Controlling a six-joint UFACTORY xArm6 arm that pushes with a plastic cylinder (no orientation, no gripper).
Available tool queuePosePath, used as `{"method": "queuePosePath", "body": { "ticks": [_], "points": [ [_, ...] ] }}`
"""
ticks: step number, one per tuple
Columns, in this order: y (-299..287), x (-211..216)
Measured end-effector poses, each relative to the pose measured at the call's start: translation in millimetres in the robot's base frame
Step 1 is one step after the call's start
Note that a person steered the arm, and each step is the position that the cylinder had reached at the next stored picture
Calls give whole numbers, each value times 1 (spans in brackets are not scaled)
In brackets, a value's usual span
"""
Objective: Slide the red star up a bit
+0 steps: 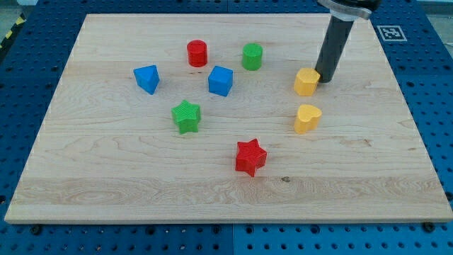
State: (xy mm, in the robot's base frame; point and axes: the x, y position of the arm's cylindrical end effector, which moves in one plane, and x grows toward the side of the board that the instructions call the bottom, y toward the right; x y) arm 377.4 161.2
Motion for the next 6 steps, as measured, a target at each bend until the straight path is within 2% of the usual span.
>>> {"method": "queuePosePath", "body": {
  "ticks": [1, 2, 3, 4, 6],
  "points": [
    [1, 0],
    [35, 6],
    [49, 44],
    [42, 101],
    [-56, 212]
  ]
}}
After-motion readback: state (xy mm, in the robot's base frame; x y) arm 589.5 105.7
